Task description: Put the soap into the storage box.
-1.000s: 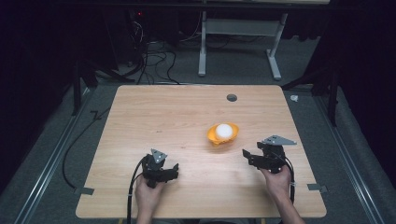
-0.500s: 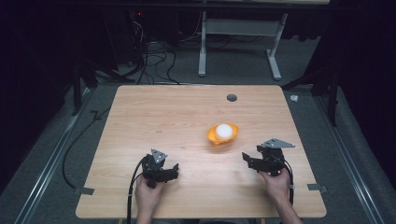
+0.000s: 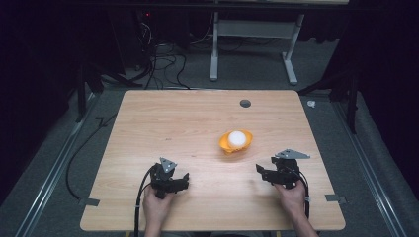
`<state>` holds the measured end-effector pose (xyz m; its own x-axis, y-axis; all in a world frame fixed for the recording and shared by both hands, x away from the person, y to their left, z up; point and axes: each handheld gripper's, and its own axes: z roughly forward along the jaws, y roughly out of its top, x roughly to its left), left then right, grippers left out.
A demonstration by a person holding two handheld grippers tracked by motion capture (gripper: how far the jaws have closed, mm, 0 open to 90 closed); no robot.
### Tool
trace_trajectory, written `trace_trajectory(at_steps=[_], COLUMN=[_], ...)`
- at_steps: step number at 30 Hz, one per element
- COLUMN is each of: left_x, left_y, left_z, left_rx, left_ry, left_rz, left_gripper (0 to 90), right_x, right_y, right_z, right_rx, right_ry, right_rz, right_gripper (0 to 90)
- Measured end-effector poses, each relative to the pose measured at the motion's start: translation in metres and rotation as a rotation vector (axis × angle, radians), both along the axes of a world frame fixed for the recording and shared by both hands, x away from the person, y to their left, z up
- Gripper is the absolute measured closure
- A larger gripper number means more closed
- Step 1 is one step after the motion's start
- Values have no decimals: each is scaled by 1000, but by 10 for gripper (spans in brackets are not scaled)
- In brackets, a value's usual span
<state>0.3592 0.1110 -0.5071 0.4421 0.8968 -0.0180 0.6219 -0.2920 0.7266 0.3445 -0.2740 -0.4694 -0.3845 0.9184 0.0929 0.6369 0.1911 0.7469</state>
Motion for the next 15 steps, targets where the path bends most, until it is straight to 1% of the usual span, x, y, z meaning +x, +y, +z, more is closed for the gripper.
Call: trace_trajectory(at_steps=[7, 15], left_x=[0, 0], left_y=[0, 0], left_z=[0, 0], left_rx=[0, 0], left_ry=[0, 0], left_rz=[0, 0], left_gripper=[147, 147], right_x=[0, 0], right_y=[-1, -1], right_z=[-6, -14], right_rx=[-4, -21], right_ry=[11, 29], right_rz=[-3, -7], right_gripper=[293, 293])
